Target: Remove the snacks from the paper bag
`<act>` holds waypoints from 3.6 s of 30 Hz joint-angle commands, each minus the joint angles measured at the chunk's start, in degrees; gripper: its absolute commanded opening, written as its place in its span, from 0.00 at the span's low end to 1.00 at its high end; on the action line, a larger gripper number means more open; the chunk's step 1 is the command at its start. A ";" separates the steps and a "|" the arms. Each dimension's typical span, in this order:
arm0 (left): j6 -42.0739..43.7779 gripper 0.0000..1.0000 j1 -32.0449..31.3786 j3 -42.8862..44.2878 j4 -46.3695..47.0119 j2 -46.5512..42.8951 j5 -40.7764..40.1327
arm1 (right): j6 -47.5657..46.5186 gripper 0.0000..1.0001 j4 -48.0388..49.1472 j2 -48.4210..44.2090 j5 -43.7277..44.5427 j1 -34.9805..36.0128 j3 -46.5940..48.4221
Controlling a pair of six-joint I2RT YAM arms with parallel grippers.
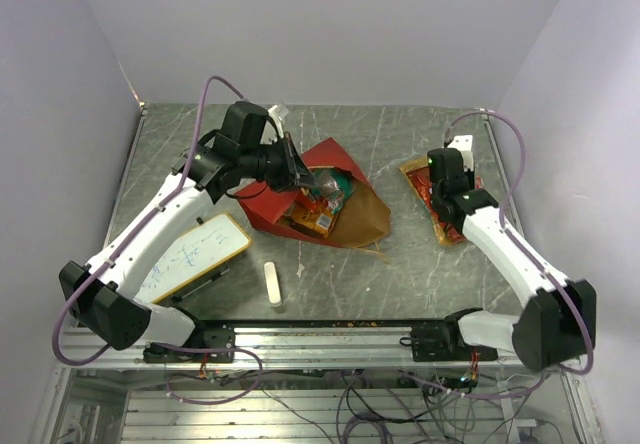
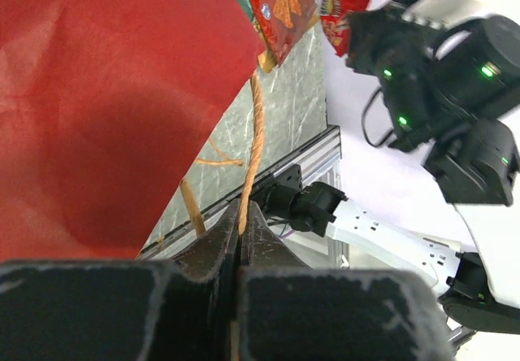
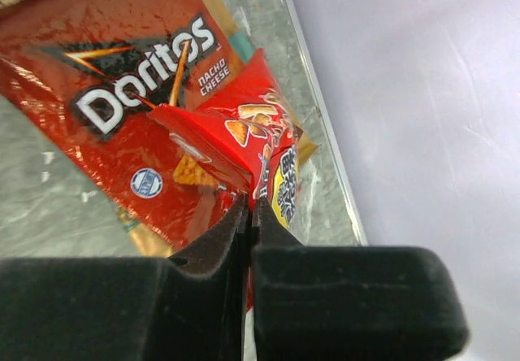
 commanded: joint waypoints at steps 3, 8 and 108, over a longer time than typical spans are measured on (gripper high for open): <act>4.50 0.07 0.73 9.82 -2.75 5.20 1.06 | -12.55 0.00 14.85 11.34 -2.88 -6.29 -2.19; 3.83 0.07 0.72 9.10 0.51 5.32 0.39 | -7.91 0.00 17.17 17.95 -5.23 -7.62 -4.03; -5.33 0.07 7.63 6.37 7.54 5.46 4.20 | -21.36 0.00 75.41 17.82 -45.16 30.37 -14.57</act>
